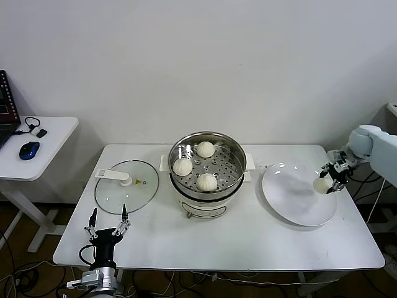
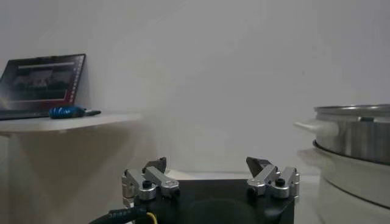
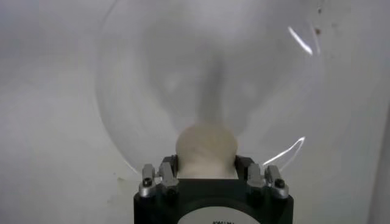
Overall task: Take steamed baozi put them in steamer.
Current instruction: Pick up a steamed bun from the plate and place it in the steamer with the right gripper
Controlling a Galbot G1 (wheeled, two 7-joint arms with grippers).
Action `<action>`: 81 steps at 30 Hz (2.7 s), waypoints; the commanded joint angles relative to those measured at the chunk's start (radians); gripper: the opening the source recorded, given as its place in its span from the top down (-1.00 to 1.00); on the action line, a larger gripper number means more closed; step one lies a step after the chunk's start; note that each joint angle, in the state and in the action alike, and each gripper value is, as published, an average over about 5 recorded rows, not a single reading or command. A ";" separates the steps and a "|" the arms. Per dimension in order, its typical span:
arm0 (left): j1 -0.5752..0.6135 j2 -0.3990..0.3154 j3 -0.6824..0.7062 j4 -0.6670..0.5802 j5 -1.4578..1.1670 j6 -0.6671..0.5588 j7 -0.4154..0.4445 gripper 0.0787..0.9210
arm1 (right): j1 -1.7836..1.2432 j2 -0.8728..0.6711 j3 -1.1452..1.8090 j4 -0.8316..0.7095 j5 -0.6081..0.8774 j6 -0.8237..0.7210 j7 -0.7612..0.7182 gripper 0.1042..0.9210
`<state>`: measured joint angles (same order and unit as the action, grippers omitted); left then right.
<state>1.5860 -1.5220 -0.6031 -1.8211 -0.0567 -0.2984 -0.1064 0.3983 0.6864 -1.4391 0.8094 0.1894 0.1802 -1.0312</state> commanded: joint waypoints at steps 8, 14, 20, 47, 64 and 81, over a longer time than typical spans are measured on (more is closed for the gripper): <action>0.005 0.023 0.002 -0.045 -0.018 0.047 -0.019 -0.77 | 0.837 0.033 -0.674 0.665 0.558 -0.267 0.159 -0.26; 0.008 0.027 0.003 -0.055 -0.019 0.052 -0.023 -0.77 | 0.909 0.137 -0.661 0.756 0.709 -0.336 0.201 -0.26; 0.009 0.029 0.002 -0.063 -0.007 0.045 -0.023 -0.77 | 0.847 0.215 -0.565 0.774 0.744 -0.389 0.253 -0.26; 0.008 0.046 -0.022 -0.046 -0.019 0.029 -0.027 -0.77 | 0.373 0.385 -0.343 0.460 0.632 -0.434 0.334 -0.26; 0.006 0.044 -0.025 -0.036 -0.019 0.019 -0.033 -0.77 | 0.272 0.388 -0.284 0.419 0.578 -0.439 0.351 -0.26; -0.001 0.045 -0.032 -0.029 -0.025 0.013 -0.032 -0.77 | 0.255 0.418 -0.264 0.365 0.576 -0.432 0.349 -0.26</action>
<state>1.5867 -1.4777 -0.6326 -1.8513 -0.0789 -0.2859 -0.1389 0.6696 1.0968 -1.7138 1.1959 0.7656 -0.2542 -0.6785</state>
